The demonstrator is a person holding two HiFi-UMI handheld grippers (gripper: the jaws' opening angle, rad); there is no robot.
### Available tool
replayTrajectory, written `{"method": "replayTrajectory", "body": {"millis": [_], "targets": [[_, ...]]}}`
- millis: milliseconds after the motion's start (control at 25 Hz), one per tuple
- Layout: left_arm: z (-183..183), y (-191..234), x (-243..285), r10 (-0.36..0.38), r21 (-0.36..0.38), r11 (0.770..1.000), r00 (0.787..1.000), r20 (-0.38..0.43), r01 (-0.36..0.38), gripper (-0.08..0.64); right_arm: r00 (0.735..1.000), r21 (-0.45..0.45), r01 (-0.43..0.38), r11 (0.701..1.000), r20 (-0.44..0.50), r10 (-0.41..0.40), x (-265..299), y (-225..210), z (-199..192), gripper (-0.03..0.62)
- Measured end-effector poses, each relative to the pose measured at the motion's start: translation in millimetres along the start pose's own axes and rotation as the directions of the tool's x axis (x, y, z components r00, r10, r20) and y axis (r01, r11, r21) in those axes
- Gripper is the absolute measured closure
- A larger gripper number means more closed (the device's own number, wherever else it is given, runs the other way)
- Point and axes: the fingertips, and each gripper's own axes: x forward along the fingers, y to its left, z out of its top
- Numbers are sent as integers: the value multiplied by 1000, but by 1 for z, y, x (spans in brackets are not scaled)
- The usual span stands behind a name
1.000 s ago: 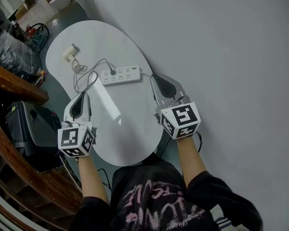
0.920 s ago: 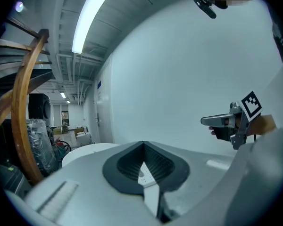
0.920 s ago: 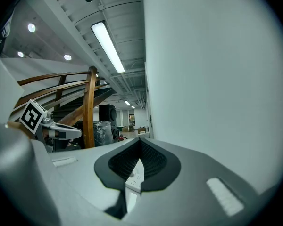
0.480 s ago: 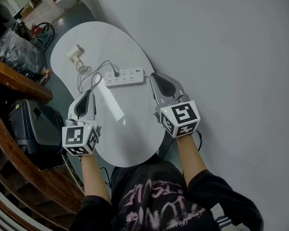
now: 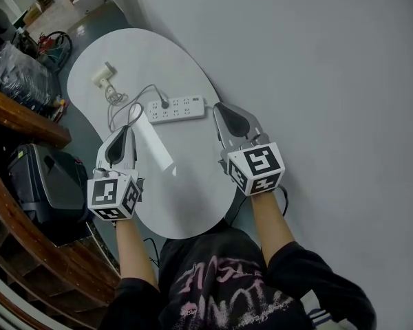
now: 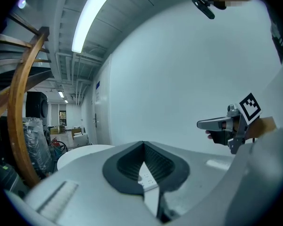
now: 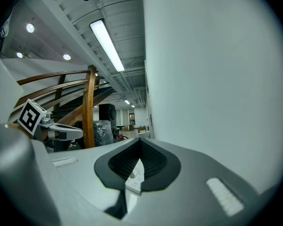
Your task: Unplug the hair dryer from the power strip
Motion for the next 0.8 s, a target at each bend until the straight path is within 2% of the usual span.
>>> {"method": "replayTrajectory", "body": {"millis": [800], "targets": [[-32, 19, 27, -58, -40, 998, 998, -38, 56, 560, 997, 13, 32, 999, -75, -30, 32, 8, -31, 581]]}}
